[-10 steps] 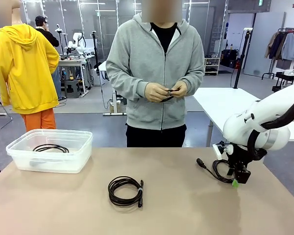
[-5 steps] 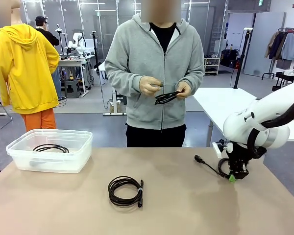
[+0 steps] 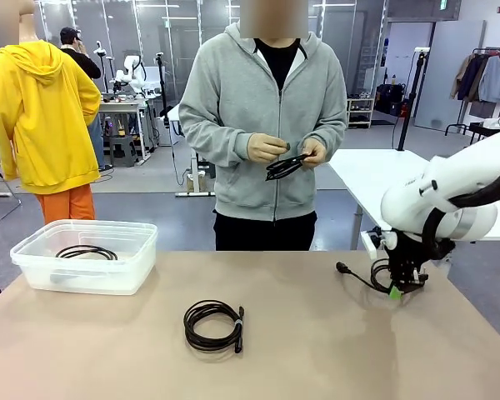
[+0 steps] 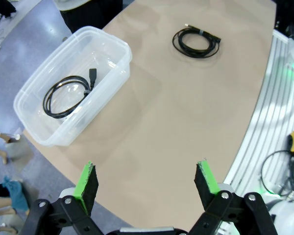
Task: Organize and store the cables.
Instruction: Place the Power Cable into the Organizing box.
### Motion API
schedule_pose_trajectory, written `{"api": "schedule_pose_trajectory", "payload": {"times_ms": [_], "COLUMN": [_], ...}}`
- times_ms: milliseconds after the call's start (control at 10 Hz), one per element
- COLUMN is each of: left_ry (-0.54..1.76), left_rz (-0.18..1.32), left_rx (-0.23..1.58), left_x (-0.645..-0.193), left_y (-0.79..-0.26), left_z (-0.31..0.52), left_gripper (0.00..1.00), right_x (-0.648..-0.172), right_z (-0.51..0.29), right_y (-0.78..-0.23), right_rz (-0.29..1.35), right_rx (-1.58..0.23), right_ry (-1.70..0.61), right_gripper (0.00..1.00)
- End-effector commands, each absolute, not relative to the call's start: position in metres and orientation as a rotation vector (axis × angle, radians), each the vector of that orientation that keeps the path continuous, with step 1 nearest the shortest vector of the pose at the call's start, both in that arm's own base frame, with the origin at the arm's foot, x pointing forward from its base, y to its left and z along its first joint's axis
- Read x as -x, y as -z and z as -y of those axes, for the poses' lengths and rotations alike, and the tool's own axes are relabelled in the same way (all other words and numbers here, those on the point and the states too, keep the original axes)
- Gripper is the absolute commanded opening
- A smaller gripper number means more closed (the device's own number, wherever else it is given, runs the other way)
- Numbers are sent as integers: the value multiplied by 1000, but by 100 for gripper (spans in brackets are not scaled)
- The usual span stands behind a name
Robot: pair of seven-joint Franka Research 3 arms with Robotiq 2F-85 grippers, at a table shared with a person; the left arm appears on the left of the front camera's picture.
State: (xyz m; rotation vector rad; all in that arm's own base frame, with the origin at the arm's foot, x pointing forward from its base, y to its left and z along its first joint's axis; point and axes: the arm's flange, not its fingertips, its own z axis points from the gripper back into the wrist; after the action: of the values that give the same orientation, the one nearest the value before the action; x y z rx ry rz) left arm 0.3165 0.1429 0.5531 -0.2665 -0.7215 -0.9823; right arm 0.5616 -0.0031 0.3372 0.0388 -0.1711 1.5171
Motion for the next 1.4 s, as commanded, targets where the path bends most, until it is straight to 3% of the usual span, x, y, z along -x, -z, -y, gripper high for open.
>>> {"api": "schedule_pose_trajectory", "payload": {"times_ms": [0,700,1300], "left_ry": [1003,1003,1003], "left_rz": [733,733,733], "left_rx": [276,276,276], "left_x": [-315,-315,-315], "left_y": [-552,-552,-552], "left_z": [-142,-142,-142], "left_gripper": [100,100,100], "right_x": [-552,-555,-559], "right_z": [-6,-38,-134], "right_y": [-385,-425,-436], "right_rz": [171,192,168], "right_rx": [-27,7,21], "right_ry": [-1546,-1607,-1750], "right_gripper": [0,0,0]}}
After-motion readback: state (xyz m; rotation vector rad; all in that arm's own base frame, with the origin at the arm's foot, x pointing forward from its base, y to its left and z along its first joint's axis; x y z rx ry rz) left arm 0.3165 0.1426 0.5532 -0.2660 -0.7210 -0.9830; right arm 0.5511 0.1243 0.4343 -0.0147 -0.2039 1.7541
